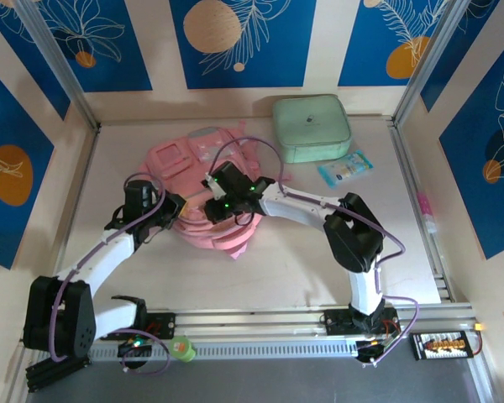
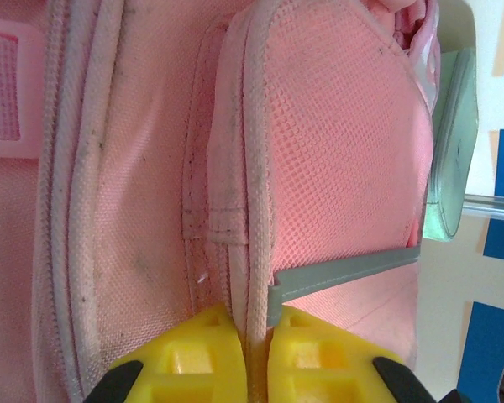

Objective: Pack the student bag

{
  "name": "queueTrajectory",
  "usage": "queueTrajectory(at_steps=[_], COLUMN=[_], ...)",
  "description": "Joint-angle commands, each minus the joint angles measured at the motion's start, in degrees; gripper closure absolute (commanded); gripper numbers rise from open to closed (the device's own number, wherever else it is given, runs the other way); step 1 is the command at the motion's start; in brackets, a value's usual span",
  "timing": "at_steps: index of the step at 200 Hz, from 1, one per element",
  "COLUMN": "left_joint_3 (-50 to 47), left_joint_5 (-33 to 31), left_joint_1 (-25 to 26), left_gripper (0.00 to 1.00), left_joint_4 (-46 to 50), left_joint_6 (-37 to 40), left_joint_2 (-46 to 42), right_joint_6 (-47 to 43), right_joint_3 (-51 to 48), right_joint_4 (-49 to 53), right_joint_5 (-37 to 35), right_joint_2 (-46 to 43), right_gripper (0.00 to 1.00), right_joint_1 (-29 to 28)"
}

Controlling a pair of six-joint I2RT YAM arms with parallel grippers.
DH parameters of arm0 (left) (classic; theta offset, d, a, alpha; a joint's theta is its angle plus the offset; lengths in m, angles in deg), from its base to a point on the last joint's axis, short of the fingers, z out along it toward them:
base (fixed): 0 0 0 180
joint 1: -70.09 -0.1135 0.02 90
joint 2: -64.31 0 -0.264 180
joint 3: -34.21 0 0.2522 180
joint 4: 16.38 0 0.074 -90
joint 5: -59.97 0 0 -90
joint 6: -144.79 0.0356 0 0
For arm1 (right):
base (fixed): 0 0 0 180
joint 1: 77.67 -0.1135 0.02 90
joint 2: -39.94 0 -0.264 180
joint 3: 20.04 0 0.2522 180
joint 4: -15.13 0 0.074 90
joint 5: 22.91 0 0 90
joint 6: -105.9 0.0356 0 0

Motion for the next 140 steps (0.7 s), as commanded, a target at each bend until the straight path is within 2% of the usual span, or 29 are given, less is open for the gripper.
queueTrajectory(at_steps=[1,39,69,91,122,140], left_joint_3=[2.2,2.2,2.8,5.8,15.3,18.0], left_joint_5=[-2.4,-2.2,-1.9,-1.5,-2.2,-4.5], left_joint_1=[-1.2,-1.3,-1.3,-2.0,-4.5,-6.1], left_gripper=[1.0,1.0,1.0,1.0,1.0,0.9], left_joint_4=[1.8,2.7,3.0,4.8,10.8,11.5], left_joint_6=[2.4,3.4,4.6,8.4,16.3,18.1], left_joint_2=[-0.3,-0.5,0.0,3.3,10.4,12.5], right_joint_6=[-1.1,2.9,2.9,0.8,-1.8,-1.4], right_joint_3=[-4.2,-7.0,-6.7,-7.5,-9.2,-9.4], right_joint_4=[2.7,4.3,4.8,3.6,2.2,0.4], right_joint_5=[-5.0,-5.7,-4.2,-1.6,0.3,2.4], right_joint_2=[-5.4,-7.6,-8.0,-8.7,-9.3,-8.3], right_gripper=[1.0,1.0,1.0,1.0,1.0,1.0], right_joint_1=[5.1,13.1,15.4,14.0,8.9,6.3])
